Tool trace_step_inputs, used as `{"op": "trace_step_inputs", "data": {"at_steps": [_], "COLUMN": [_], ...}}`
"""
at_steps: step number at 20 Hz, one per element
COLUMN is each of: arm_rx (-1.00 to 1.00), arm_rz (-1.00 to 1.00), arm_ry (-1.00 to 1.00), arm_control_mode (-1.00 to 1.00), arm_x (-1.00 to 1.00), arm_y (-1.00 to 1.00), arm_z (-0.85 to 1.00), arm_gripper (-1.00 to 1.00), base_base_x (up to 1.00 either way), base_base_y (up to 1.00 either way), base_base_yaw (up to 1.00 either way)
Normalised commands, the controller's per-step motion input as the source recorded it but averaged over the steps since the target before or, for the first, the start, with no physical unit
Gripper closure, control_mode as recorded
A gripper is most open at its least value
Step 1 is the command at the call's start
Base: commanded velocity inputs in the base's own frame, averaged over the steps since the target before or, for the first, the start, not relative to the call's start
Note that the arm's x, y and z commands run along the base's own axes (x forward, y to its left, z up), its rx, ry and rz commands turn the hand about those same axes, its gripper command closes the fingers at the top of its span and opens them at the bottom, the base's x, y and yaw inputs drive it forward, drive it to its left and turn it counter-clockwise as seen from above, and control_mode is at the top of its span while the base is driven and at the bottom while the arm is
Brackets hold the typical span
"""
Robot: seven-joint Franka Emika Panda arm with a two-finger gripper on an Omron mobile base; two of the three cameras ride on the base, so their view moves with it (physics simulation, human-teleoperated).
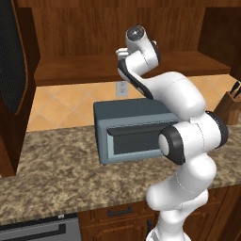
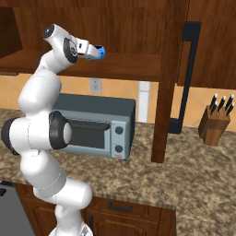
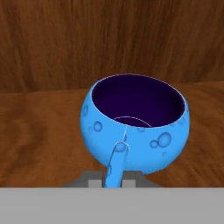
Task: Gather all objects into one cabinet and sort the glasses and bowls to opposite sides.
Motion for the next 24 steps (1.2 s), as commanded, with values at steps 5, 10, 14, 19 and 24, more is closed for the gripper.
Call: {"op": "trace_step_inputs", "data": {"at_steps": [5, 10, 14, 19, 24], "arm_rx": [0.0, 0.0, 0.09, 0.18, 0.09], "arm_rz": [-0.13, -0.1, -0.02, 0.0, 0.0], "arm_ry": [-0.02, -0.09, -0.03, 0.19, 0.03], "arm_control_mode": [-1.0, -1.0, -1.0, -1.0, -1.0], "arm_x": [0.0, -0.1, -0.44, -0.29, -0.59], "arm_y": [0.0, 0.0, 0.0, 0.01, 0.16], "arm_z": [0.0, 0.13, 0.62, 0.08, 0.0], "arm_gripper": [1.0, 1.0, 1.0, 1.0, 1.0], "base_base_x": [0.0, 0.0, 0.0, 0.0, 0.0], "base_base_y": [0.0, 0.0, 0.0, 0.0, 0.0], "base_base_yaw": [0.0, 0.0, 0.0, 0.0, 0.0]}}
